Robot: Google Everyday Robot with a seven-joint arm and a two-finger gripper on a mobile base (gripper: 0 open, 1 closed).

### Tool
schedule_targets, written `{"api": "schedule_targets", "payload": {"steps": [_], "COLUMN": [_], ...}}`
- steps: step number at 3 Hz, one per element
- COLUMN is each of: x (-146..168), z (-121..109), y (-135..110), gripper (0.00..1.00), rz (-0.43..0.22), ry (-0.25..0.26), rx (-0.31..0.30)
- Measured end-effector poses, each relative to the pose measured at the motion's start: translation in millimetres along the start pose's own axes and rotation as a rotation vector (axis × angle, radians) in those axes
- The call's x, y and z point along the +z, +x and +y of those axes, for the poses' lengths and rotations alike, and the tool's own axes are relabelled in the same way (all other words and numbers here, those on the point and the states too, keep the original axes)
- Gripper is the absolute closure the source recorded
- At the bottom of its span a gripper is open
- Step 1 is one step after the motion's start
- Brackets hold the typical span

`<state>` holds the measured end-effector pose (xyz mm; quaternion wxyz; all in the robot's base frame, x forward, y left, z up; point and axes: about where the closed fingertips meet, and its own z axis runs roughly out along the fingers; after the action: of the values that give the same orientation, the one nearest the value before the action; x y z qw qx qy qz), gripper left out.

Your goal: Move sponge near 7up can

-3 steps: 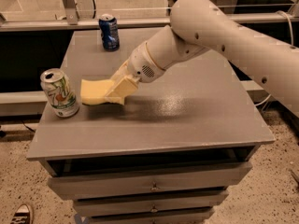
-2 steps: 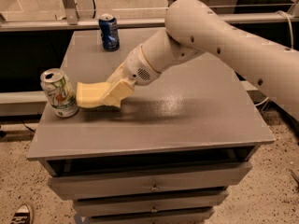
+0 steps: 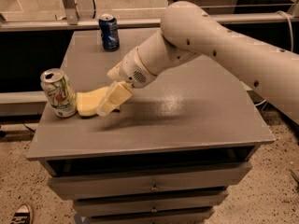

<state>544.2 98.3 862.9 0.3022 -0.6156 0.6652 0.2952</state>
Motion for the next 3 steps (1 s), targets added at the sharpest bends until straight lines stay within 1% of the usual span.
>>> {"api": "schedule_targets", "payload": {"steps": [1,2,3], "x": [0,-28,-84], "z": [0,-12,-34], "y": [-1,2,15], "gripper": [0.0,0.0,0.0], "rz": [-0.002,-0.025,-0.094], "ry": [0.0,0.035,0.087], "rx": [-0.001,0.015,0.034]}}
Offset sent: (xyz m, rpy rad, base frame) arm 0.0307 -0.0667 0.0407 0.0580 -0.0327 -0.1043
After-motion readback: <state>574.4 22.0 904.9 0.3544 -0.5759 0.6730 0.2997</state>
